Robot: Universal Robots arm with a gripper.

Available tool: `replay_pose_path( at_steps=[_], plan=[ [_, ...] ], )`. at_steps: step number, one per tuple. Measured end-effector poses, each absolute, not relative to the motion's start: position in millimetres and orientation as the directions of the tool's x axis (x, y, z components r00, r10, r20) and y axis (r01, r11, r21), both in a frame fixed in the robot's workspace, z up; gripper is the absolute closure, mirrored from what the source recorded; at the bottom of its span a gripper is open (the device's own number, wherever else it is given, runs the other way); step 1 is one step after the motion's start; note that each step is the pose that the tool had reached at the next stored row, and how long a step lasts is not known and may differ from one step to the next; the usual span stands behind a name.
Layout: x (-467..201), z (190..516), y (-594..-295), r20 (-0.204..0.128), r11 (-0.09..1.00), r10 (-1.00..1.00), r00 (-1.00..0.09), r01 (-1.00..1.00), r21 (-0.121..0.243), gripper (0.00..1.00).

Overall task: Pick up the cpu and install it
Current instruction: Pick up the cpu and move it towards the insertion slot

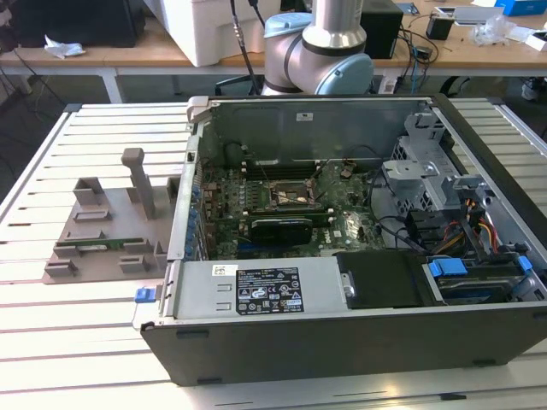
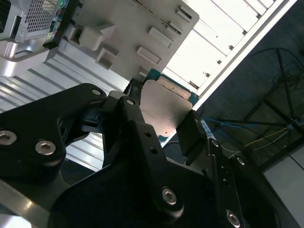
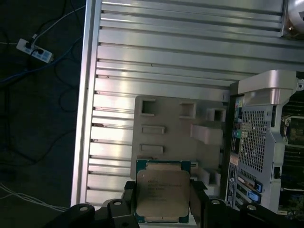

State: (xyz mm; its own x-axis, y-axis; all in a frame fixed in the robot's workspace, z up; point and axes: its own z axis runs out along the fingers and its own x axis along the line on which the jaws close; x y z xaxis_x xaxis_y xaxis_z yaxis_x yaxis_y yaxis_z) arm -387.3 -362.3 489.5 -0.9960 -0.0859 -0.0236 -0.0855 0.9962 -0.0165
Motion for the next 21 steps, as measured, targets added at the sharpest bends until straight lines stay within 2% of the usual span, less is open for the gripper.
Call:
replay_pose_path(
  at_steps=[15,21],
  plan=[
    [-387.3,527.5,-362.0,-0.024,0.996,-0.086,-0.996,-0.085,-0.017,0.46],
    [-387.3,529.7,-362.0,-0.024,0.996,-0.086,-0.996,-0.085,-0.013,0.46]
  ],
)
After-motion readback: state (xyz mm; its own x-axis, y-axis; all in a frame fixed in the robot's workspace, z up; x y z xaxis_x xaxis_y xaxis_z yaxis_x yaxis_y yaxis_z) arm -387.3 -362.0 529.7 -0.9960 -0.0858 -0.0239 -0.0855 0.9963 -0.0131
